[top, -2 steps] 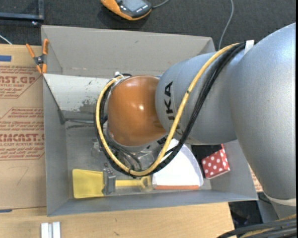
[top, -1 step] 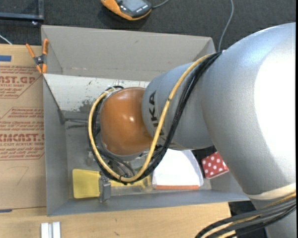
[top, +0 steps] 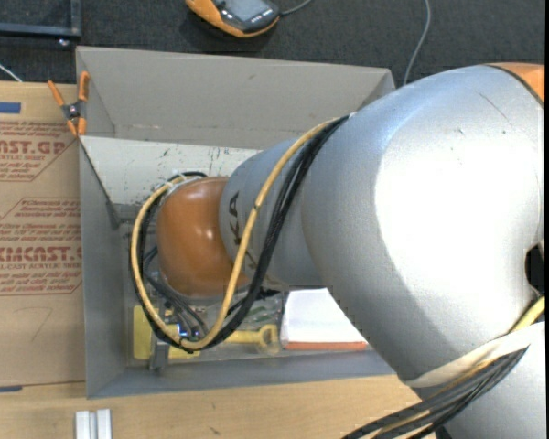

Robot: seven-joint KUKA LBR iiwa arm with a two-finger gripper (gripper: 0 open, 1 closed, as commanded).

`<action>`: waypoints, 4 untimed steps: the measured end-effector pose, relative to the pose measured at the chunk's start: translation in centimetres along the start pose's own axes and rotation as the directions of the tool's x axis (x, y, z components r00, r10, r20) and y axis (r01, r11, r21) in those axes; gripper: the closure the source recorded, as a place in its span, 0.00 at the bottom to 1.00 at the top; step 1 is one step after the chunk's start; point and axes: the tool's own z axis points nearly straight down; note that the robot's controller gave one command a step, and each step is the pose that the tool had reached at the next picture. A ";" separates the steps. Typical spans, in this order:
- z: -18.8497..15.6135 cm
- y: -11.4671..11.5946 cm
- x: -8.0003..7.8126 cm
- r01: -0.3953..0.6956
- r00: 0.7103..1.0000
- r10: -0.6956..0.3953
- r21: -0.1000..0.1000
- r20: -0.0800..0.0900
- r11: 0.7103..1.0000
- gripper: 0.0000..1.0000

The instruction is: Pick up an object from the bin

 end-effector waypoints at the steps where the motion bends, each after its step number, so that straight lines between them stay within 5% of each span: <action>1: 0.1 0.0 -0.2 -0.024 0.999 0.024 0.007 -0.024 1.000 1.00; 4: -2.4 0.0 0.0 -0.023 0.999 0.024 0.010 -0.030 1.000 1.00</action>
Offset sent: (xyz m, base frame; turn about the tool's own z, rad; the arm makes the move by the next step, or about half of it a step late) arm 0.0000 0.0000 0.0000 0.0000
